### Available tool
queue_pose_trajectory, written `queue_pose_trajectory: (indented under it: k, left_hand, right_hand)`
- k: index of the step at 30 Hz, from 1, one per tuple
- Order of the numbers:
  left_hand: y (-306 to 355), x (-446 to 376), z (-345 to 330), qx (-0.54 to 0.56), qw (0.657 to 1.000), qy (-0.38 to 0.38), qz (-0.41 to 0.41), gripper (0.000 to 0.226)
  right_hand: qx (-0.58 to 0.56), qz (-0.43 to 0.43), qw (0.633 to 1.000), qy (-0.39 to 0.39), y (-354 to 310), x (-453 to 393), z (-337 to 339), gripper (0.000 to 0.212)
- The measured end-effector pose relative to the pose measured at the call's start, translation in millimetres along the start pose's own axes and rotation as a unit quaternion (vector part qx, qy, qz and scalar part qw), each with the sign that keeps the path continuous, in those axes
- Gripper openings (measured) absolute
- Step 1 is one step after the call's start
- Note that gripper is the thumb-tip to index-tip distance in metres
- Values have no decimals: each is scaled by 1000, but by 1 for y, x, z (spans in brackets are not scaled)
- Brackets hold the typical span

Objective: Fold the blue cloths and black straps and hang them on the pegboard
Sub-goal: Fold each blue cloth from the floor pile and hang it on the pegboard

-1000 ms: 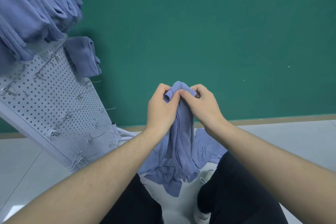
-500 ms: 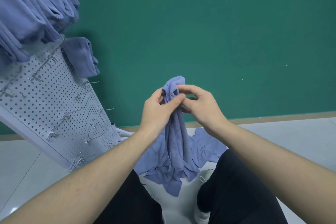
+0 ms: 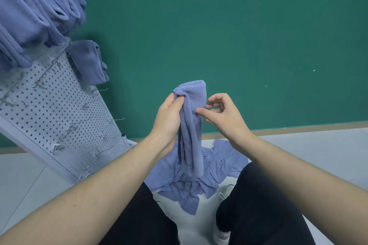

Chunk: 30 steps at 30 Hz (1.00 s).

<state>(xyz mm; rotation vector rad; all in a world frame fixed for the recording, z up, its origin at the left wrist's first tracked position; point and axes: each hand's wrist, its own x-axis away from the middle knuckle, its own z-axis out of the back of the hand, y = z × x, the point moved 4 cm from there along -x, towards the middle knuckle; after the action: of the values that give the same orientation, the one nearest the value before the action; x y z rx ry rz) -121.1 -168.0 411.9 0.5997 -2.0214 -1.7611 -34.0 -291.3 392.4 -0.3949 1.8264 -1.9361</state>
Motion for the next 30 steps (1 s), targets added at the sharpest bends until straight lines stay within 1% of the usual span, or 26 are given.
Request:
queue_pose_trajectory:
  k: [2, 3, 5, 6, 8, 10, 11, 13, 14, 16, 18, 19, 21, 23, 24, 27, 30]
  left_hand:
    - [1, -1, -2, 44, 999, -20, 22, 32]
    - [1, -2, -3, 61, 997, -26, 30, 34]
    - [0, -3, -5, 76, 996, -30, 38, 35]
    - [0, -3, -6, 70, 996, -30, 38, 35]
    - [-3, 0, -8, 51, 997, -47, 28, 40]
    - [-7, 2, -8, 2, 999, -39, 14, 49]
    - [-8, 2, -7, -22, 999, -25, 8, 48]
    - [-9, 1, -6, -36, 999, -12, 13, 34]
    - [-8, 1, -6, -33, 999, -13, 19, 27]
    - [-4, -1, -4, -30, 999, 1, 14, 22]
    - [-1, -5, -1, -18, 1000, 19, 0, 18]
    - [2, -6, 0, -6, 1000, 20, -5, 20]
    - [7, -10, 1, 16, 1000, 14, -8, 28]
    - [10, -11, 1, 11, 1000, 19, -14, 25]
    - [12, -12, 2, 9, 999, 25, -17, 24]
    - [15, -13, 2, 6, 999, 49, -12, 32]
    - [19, -20, 10, -64, 995, 68, -34, 33]
  right_hand:
    - [18, 11, 999, -26, 1, 0, -1, 47]
    - [26, 15, 999, -37, 1, -1, -2, 45]
    - [53, 32, 998, -33, -3, -1, -5, 30]
    - [68, 39, 997, -24, -7, -1, -6, 23]
    - [92, 55, 994, -12, -14, -1, -8, 16]
    - [115, 72, 990, -23, -18, 0, -10, 14]
    - [121, 79, 989, -35, -19, 1, -12, 15]
    - [100, 86, 990, -52, -19, 4, -15, 18]
    - [68, 82, 993, -57, -18, 4, -16, 19]
    - [-21, 52, 996, -75, -11, 3, -15, 23]
    - [-67, 24, 993, -92, -2, 3, -14, 31]
    - [-59, 19, 993, -103, 4, 4, -14, 34]
    - [1, 22, 993, -116, 16, 5, -15, 35]
    - [65, 29, 991, -116, 24, 8, -16, 31]
    - [73, 27, 990, -117, 28, 8, -16, 28]
    - [52, 16, 990, -127, 32, 4, -20, 21]
    - [20, 4, 988, -156, 35, 0, -25, 13]
